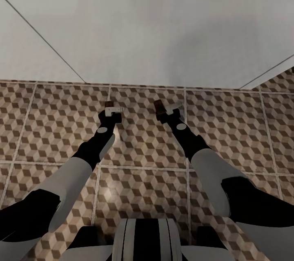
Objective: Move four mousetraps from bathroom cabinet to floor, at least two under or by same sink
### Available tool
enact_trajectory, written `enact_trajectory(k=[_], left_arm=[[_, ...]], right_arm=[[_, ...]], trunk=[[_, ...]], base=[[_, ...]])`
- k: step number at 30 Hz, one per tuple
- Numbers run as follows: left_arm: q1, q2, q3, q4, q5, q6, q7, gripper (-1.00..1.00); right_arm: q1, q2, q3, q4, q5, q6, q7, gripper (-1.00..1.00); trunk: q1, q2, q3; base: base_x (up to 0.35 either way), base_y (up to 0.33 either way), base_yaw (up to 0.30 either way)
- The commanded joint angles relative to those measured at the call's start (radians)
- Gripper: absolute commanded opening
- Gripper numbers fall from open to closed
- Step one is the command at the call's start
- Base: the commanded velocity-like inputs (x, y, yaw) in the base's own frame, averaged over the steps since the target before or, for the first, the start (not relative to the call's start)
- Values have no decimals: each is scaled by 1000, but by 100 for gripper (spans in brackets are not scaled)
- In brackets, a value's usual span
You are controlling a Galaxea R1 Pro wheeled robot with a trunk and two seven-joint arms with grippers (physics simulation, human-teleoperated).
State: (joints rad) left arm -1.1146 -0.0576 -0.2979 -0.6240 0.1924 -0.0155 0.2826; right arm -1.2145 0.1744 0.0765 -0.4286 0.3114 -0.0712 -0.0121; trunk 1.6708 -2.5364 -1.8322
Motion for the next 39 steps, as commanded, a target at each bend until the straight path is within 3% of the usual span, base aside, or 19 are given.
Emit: enact_trajectory(k=[1, 19, 39], left_arm=[[-1, 1, -7, 0, 10, -1, 9, -100], [-1, 0, -22, 4, 10, -1, 9, -100], [0, 0, -25, 11, 10, -1, 10, -100]], right_arm=[[0, 0, -1, 1, 6, -2, 1, -100], [0, 0, -1, 2, 8, -2, 1, -100], [0, -6, 0, 4, 7, -15, 1, -100]], trunk=[[0, 0, 0], [0, 0, 0], [0, 0, 0]], base=[[7, 0, 0], [102, 0, 0], [5, 0, 0]])
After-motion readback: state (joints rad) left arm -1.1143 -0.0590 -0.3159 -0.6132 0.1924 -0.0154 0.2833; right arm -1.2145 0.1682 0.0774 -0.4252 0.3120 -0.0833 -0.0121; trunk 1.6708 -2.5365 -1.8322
